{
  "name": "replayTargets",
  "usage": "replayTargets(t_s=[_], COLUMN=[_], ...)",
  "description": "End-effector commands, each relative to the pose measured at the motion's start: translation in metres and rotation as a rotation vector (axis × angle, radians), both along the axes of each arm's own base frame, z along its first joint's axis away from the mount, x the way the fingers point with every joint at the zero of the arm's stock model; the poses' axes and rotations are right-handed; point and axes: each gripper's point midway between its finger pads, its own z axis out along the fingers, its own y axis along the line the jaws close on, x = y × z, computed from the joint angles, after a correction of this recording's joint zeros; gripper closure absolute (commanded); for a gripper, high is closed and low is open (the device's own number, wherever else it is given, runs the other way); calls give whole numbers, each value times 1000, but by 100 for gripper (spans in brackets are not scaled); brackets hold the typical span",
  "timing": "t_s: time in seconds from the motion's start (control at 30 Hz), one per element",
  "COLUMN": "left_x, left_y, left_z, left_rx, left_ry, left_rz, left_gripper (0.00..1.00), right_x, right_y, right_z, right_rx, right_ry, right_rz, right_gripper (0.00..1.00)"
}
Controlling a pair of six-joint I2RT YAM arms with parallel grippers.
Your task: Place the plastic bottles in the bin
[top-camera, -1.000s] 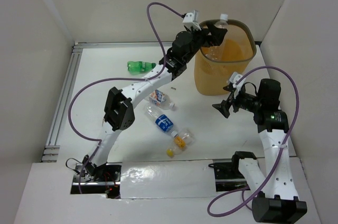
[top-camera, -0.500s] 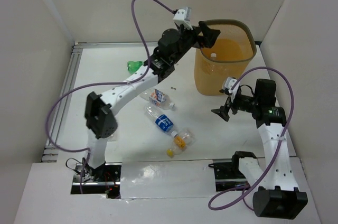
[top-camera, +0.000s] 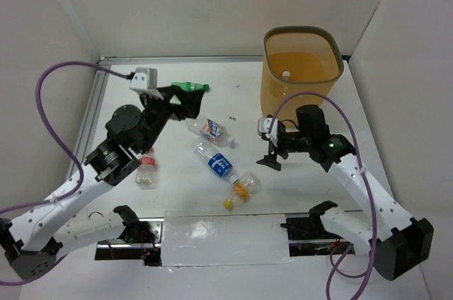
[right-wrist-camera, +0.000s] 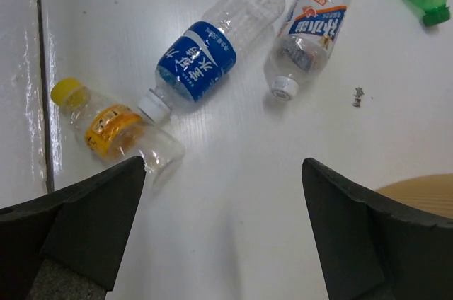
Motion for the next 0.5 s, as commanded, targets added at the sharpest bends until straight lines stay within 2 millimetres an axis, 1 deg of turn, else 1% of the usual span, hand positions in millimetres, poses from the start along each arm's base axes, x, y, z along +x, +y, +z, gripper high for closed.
replayTargets(t_s=[0.0, 0.03, 0.07, 0.1, 0.13, 0.17, 0.2, 0.23, 0.27, 0.3, 0.33, 0.37, 0.4, 0.43, 0.47], left_x=[-17, -22, -28, -36, -45, -55, -57, -62, -68, -74, -78, -82, -83, -86, -88], left_y=[45, 56, 63, 73, 85, 97, 99, 105, 114, 121, 124, 128, 131, 134, 138], left_z=[-67, -76, -85, -104, -109, -119, -132, -136, -140, -149, -152, -153, -156, -156, -161], left_rx=[97, 86, 89, 129, 111, 115, 139, 140, 133, 145, 145, 134, 148, 138, 160], left_ry=[175, 208, 236, 295, 308, 343, 379, 396, 406, 441, 454, 461, 469, 474, 488], left_rz=[134, 166, 179, 199, 220, 244, 250, 262, 283, 302, 305, 307, 320, 322, 336], left_gripper=[0, 0, 0, 0, 0, 0, 0, 0, 0, 0, 0, 0, 0, 0, 0], right_x=[30, 39, 46, 52, 58, 71, 69, 76, 84, 89, 93, 101, 107, 107, 111], right_y=[18, 19, 24, 29, 33, 44, 47, 50, 56, 64, 67, 76, 79, 86, 93], right_z=[-3, -5, -12, -14, -14, -22, -21, -23, -19, -32, -35, -41, -43, -45, -42], right_rx=[6, -11, -29, -30, -39, -59, -47, -49, -46, -58, -60, -72, -71, -65, -59], right_ry=[-13, -12, 7, 0, 1, 22, 29, 43, 39, 88, 111, 133, 141, 167, 170], right_rz=[-109, -143, -157, -170, -198, -223, -223, -243, -262, -277, -285, -296, -312, -315, -319], right_gripper=[2, 2, 2, 2, 2, 2, 2, 2, 2, 2, 2, 2, 2, 2, 2])
